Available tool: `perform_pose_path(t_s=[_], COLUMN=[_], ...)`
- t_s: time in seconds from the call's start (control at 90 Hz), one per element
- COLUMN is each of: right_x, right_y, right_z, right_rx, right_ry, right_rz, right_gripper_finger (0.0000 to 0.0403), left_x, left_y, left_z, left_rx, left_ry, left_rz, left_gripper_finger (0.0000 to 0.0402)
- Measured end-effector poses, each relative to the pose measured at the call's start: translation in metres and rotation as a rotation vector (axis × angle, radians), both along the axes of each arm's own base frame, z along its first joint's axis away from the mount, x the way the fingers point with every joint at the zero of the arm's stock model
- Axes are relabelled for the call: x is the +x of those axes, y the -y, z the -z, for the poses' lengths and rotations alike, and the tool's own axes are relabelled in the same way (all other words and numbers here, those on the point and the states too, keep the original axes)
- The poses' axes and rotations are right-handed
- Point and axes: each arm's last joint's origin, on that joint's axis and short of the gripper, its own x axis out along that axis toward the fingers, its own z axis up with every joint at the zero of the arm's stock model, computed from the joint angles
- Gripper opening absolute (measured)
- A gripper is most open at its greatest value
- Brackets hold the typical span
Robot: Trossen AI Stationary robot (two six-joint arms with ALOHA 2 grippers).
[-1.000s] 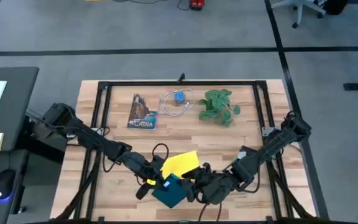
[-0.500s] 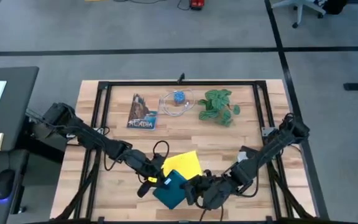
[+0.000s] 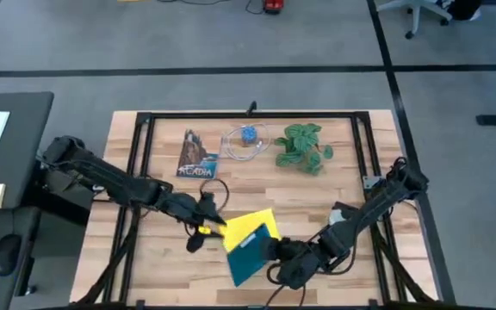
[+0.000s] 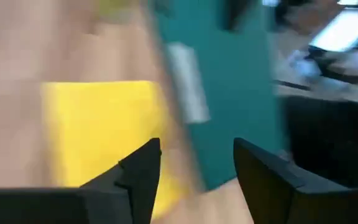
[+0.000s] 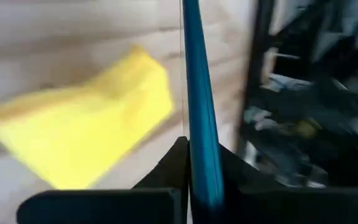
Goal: Apply microfiber cloth
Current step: Wipe the blue tablet with the microfiber cloth
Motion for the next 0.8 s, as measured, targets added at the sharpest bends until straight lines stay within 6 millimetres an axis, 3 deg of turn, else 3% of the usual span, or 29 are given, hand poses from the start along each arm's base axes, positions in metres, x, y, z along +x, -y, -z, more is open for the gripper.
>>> perform_pose_path(t_s=[0.122, 0.256, 0.4, 0.522, 0.644, 0.8], right_x=[0.002, 0.01, 0.019, 0.026, 0.029, 0.029], right_y=[0.021, 0.052, 0.089, 0.112, 0.116, 0.11], right_z=[-0.014, -0.029, -0.038, -0.038, -0.039, -0.039], right_rx=[0.119, 0.34, 0.577, 0.648, 0.658, 0.68], right_ry=[-0.034, -0.098, -0.182, -0.192, -0.175, -0.168], right_rz=[0.225, 0.469, 0.692, 0.79, 0.799, 0.772], right_gripper_finger=[0.0017, 0.0017, 0.0017, 0.0017, 0.0017, 0.0017], left_x=[-0.015, -0.02, -0.009, 0.01, 0.033, 0.056], left_y=[0.004, 0.025, 0.058, 0.081, 0.093, 0.092], left_z=[-0.016, -0.033, -0.045, -0.043, -0.03, -0.012], left_rx=[0.168, 0.401, 0.628, 0.693, 0.729, 0.819], left_ry=[0.104, 0.215, 0.276, 0.265, 0.217, 0.124], left_rz=[-0.061, -0.077, -0.041, 0.012, 0.018, -0.016], left_gripper_finger=[0.0172, 0.0169, 0.0169, 0.0169, 0.0169, 0.0179])
